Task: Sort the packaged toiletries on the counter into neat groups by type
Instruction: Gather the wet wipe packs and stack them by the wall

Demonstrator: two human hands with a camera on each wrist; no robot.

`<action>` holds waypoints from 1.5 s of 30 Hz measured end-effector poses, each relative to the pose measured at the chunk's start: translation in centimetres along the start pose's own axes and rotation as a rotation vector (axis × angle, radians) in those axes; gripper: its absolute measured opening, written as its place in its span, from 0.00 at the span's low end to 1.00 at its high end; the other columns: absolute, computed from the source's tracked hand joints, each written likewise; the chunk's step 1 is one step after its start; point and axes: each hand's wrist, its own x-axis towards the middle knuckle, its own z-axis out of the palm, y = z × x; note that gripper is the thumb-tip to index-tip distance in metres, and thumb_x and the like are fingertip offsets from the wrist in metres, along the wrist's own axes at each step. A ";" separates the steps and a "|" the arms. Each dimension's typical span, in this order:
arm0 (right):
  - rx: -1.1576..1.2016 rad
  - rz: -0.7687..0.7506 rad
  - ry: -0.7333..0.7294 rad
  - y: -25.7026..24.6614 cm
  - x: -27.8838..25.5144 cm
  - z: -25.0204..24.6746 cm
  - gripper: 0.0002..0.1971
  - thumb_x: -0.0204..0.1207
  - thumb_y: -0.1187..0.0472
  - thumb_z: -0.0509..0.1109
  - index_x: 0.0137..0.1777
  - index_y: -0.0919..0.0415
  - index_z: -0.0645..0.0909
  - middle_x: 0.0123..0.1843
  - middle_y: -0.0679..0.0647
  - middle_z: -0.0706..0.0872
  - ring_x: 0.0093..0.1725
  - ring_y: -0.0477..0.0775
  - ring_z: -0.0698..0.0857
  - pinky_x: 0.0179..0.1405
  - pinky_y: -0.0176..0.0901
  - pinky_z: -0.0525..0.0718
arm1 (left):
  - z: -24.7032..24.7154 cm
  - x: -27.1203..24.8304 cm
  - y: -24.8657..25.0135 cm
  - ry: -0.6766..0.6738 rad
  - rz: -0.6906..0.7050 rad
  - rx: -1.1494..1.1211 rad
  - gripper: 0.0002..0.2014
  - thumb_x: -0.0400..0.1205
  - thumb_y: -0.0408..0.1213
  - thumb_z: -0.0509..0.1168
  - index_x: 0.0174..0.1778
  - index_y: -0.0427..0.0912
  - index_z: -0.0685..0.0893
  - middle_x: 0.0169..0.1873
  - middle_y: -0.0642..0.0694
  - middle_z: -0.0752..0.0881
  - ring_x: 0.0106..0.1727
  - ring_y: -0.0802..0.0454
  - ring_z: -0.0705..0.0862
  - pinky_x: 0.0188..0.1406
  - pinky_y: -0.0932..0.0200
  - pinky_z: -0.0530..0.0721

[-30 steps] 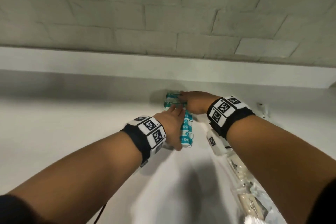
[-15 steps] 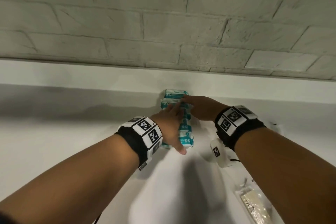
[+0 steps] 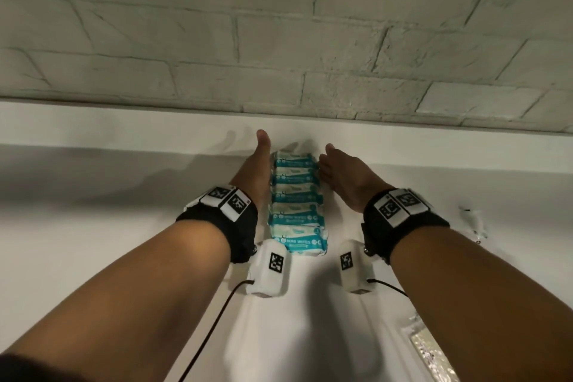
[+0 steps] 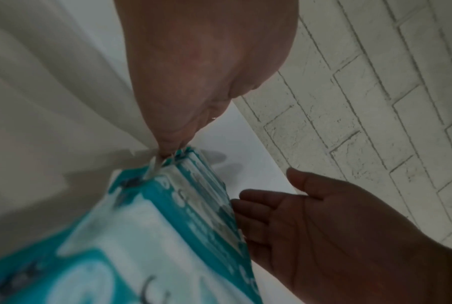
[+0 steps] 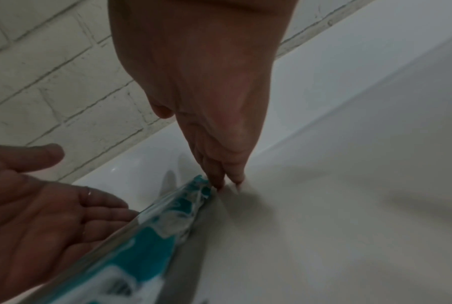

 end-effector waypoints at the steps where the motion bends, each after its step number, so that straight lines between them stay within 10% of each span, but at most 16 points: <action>1: -0.013 -0.004 -0.005 -0.1 -0.2 0.2 0.29 0.87 0.48 0.53 0.80 0.69 0.62 0.78 0.59 0.71 0.62 0.50 0.79 0.65 0.39 0.72 | 0.1 0.0 -0.1 -0.032 -0.020 -0.022 0.38 0.77 0.73 0.43 0.41 0.48 0.89 0.40 0.34 0.91 0.48 0.41 0.91 0.65 0.40 0.80; 10: -0.010 0.008 0.004 -0.3 -1.2 0.7 0.28 0.87 0.48 0.50 0.78 0.67 0.65 0.77 0.59 0.73 0.65 0.50 0.77 0.62 0.38 0.71 | -0.3 -0.1 -0.4 -0.078 -0.032 -0.017 0.43 0.71 0.78 0.45 0.56 0.45 0.85 0.55 0.35 0.89 0.59 0.36 0.88 0.71 0.34 0.74; 14: 0.051 -0.003 0.043 0.4 -1.8 -0.3 0.32 0.86 0.44 0.52 0.83 0.63 0.56 0.84 0.56 0.61 0.82 0.52 0.63 0.81 0.44 0.60 | -0.3 -2.2 -0.2 0.007 0.041 0.044 0.36 0.82 0.68 0.43 0.35 0.44 0.86 0.52 0.22 0.77 0.42 0.33 0.88 0.67 0.43 0.79; 17: 0.103 0.025 0.063 1.4 -2.5 -1.1 0.34 0.84 0.42 0.54 0.83 0.62 0.56 0.84 0.54 0.61 0.82 0.52 0.64 0.82 0.46 0.60 | -0.9 -4.0 -1.2 0.008 0.063 0.046 0.39 0.83 0.66 0.42 0.63 0.32 0.77 0.59 0.25 0.78 0.46 0.50 0.87 0.61 0.52 0.78; 20: 0.065 0.065 0.055 2.2 -3.8 -0.8 0.35 0.84 0.40 0.50 0.84 0.62 0.54 0.84 0.54 0.60 0.82 0.53 0.63 0.83 0.48 0.58 | -1.0 -5.6 -2.8 -0.039 0.076 0.008 0.31 0.84 0.65 0.39 0.59 0.46 0.77 0.45 0.58 0.85 0.36 0.61 0.88 0.54 0.58 0.79; 23: 0.029 0.073 0.032 2.6 -4.7 0.0 0.34 0.85 0.40 0.48 0.81 0.64 0.60 0.77 0.52 0.74 0.71 0.52 0.77 0.78 0.46 0.64 | -0.5 -6.5 -3.8 -0.134 0.076 -0.049 0.35 0.83 0.67 0.37 0.60 0.48 0.82 0.49 0.42 0.91 0.47 0.50 0.92 0.48 0.54 0.87; 26: 0.021 0.052 0.025 2.5 -5.6 1.0 0.30 0.86 0.42 0.48 0.76 0.65 0.69 0.65 0.52 0.81 0.46 0.45 0.82 0.66 0.43 0.74 | -0.2 -6.6 -4.1 -0.188 0.037 -0.076 0.45 0.77 0.74 0.40 0.69 0.43 0.81 0.61 0.34 0.86 0.62 0.37 0.86 0.67 0.35 0.78; 31: -0.022 -0.006 -0.068 3.0 -6.6 0.4 0.24 0.85 0.47 0.56 0.74 0.63 0.72 0.61 0.54 0.85 0.54 0.49 0.84 0.70 0.46 0.74 | 0.0 -6.7 -4.2 -0.145 0.013 -0.086 0.45 0.77 0.74 0.37 0.68 0.43 0.81 0.61 0.35 0.87 0.61 0.39 0.87 0.63 0.40 0.82; 33: -0.172 -0.026 -0.295 3.4 -7.3 -0.4 0.22 0.78 0.58 0.69 0.72 0.60 0.74 0.62 0.57 0.87 0.61 0.56 0.86 0.70 0.51 0.78 | -0.1 -6.7 -4.3 -0.161 0.023 -0.102 0.43 0.80 0.71 0.35 0.62 0.43 0.84 0.57 0.36 0.89 0.57 0.43 0.89 0.50 0.50 0.87; 37: -0.814 -0.083 -0.292 3.8 -8.3 0.0 0.38 0.71 0.70 0.76 0.78 0.57 0.62 0.67 0.52 0.80 0.52 0.41 0.82 0.39 0.17 0.79 | 0.1 -7.4 -4.3 -0.190 0.010 -0.155 0.42 0.79 0.72 0.34 0.59 0.46 0.84 0.58 0.37 0.88 0.55 0.45 0.90 0.47 0.52 0.87; 45: -1.156 -0.180 -0.166 4.7 -7.0 0.8 0.44 0.69 0.54 0.77 0.81 0.53 0.55 0.81 0.54 0.65 0.63 0.49 0.81 0.60 0.40 0.80 | 0.1 -7.0 -4.2 -0.153 -0.005 -0.104 0.40 0.80 0.71 0.36 0.59 0.47 0.84 0.58 0.39 0.89 0.55 0.45 0.90 0.41 0.55 0.89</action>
